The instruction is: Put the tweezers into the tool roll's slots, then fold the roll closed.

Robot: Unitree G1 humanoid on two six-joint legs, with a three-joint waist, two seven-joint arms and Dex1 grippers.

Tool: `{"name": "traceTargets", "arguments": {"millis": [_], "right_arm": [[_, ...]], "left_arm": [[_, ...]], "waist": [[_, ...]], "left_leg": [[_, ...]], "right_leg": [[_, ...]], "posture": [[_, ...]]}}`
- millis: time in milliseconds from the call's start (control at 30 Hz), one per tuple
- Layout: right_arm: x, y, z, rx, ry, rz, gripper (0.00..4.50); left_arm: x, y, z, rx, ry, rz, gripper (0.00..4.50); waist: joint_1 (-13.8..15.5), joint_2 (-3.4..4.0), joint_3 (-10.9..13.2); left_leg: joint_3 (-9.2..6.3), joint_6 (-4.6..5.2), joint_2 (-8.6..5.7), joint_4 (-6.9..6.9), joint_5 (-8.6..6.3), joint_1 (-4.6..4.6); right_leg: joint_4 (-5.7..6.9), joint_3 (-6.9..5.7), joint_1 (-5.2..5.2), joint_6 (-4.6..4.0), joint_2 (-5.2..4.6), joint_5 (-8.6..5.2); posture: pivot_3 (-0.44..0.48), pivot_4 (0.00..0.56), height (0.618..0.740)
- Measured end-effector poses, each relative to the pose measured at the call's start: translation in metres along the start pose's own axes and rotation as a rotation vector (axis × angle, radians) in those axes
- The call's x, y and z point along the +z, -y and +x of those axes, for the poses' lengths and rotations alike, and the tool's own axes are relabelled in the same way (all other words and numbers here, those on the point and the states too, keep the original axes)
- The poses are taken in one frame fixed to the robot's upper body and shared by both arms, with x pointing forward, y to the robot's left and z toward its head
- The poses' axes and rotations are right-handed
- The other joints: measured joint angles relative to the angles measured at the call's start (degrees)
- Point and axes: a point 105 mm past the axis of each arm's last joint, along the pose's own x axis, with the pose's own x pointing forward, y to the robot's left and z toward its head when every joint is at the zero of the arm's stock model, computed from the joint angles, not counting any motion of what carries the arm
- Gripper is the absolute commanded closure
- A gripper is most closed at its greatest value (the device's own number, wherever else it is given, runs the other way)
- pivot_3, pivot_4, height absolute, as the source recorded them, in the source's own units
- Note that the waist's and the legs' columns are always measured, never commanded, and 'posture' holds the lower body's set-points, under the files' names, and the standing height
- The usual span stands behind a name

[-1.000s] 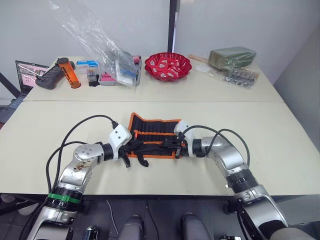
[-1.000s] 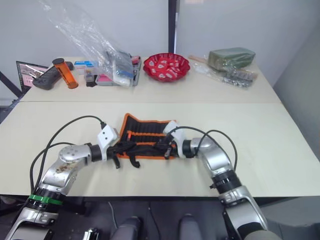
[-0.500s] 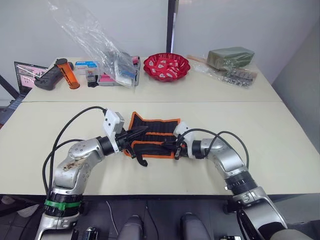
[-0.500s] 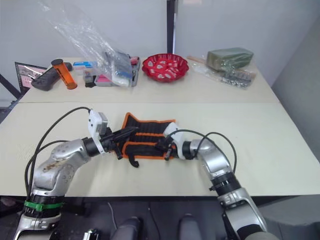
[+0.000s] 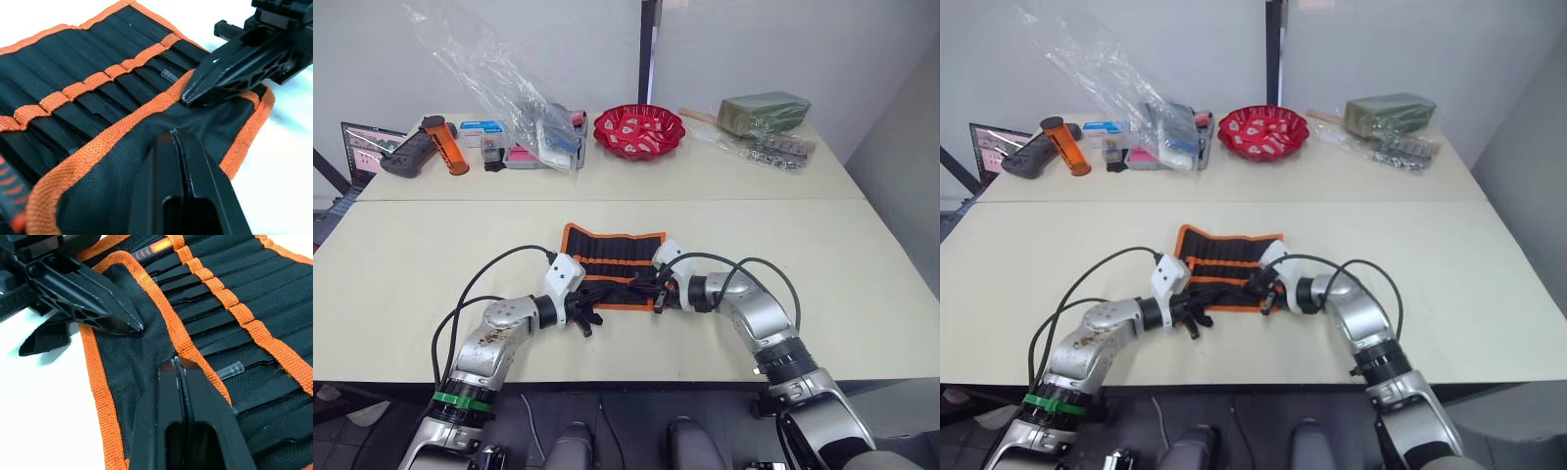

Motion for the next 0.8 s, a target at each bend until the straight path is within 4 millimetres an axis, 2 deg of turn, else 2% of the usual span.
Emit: {"name": "traceTargets", "arguments": {"millis": [267,400,533,667,800], "right_arm": [[-0.003,-0.002,-0.004,0.001,-0.010,-0.027,4.50],[-0.002,-0.002,-0.004,-0.008,-0.004,-0.041,4.50],[0.011,-0.003,-0.005,-0.005,0.053,-0.043,4.50],[0.038,-0.023,0.003,0.063,0.143,-0.083,4.50],[0.032,-0.034,0.020,0.073,0.100,-0.088,4.50]], "left_arm": [[-0.004,-0.014,-0.006,0.048,0.021,-0.019,4.46],[-0.004,-0.015,-0.008,0.052,0.023,-0.037,4.46],[-0.004,-0.016,-0.008,0.057,0.028,-0.053,4.46],[-0.004,-0.017,-0.008,0.062,0.025,-0.065,4.46],[-0.003,-0.017,-0.006,0.060,0.028,-0.070,4.46]], "waist": [[-0.2,0.08,-0.1],[-0.5,0.08,-0.1],[-0.5,0.08,-0.1],[-0.6,0.08,-0.1],[-0.6,0.08,-0.1]], "left_leg": [[0.00,0.00,0.00,-0.03,0.00,0.18],[0.00,0.00,0.00,-0.03,0.00,0.17],[-0.01,0.00,0.00,-0.03,0.00,0.15],[-0.01,0.00,0.00,-0.06,0.00,0.18],[-0.01,-0.01,0.01,-0.06,0.01,0.16]], "right_leg": [[0.04,0.00,0.09,0.07,0.00,-0.04],[0.05,0.00,0.09,0.06,0.00,-0.04],[0.06,0.00,0.07,0.04,0.00,-0.02],[0.07,0.00,0.07,0.07,0.00,-0.04],[0.07,0.00,0.06,0.06,0.00,-0.04]], "posture": [[0.000,0.150,0.740],[0.000,0.150,0.740],[0.000,0.150,0.740],[0.000,0.150,0.740],[0.000,0.150,0.740]]}}
